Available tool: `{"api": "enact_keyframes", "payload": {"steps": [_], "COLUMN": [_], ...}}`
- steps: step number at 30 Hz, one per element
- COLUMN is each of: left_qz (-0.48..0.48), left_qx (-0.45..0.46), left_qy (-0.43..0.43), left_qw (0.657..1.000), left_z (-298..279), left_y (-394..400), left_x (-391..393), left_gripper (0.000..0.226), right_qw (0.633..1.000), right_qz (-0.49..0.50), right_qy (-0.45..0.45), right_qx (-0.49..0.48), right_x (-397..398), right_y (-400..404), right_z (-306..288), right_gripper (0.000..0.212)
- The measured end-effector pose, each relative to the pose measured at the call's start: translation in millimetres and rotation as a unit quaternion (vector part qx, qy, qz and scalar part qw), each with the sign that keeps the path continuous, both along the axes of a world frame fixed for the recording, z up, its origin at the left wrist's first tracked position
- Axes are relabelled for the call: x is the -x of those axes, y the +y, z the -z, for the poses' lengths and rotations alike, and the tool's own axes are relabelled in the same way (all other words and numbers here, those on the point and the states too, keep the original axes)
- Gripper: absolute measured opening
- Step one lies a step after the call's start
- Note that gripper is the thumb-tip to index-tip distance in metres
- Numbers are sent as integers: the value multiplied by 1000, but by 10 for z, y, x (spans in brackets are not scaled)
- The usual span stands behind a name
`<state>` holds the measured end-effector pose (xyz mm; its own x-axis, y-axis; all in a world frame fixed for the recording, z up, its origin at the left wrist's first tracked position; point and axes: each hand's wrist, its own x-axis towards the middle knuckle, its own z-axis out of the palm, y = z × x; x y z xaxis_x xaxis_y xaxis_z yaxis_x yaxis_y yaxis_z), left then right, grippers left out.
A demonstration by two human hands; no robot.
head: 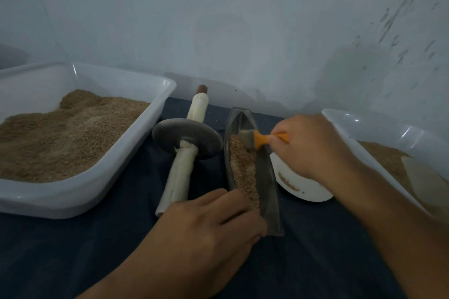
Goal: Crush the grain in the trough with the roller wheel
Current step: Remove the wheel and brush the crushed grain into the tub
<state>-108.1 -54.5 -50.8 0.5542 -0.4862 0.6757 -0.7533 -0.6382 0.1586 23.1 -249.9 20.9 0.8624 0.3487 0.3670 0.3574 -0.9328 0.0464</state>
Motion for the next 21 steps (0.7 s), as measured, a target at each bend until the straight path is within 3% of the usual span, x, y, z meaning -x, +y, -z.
{"api": "enact_keyframes", "payload": {"steps": [3,11,21], "left_qz": [-5,-6,-6], "left_qx": [-2,-5,-10], "left_qy": [12,37,23], "left_qw": [1000,999,1000], "left_z": [-3,-12,-24], "left_y": [-9,16,2], "left_x": [13,37,38], "left_gripper": [6,11,12], "right_qw": [999,991,983], "right_qz": [-1,-86,-149], "right_qy": [-26,69,78], "right_qx": [-20,-76,-68], "right_x": [266,1036,1136], "right_y": [-199,-335,-202], "right_z": [-240,-524,-683], "right_gripper": [24,14,8]}}
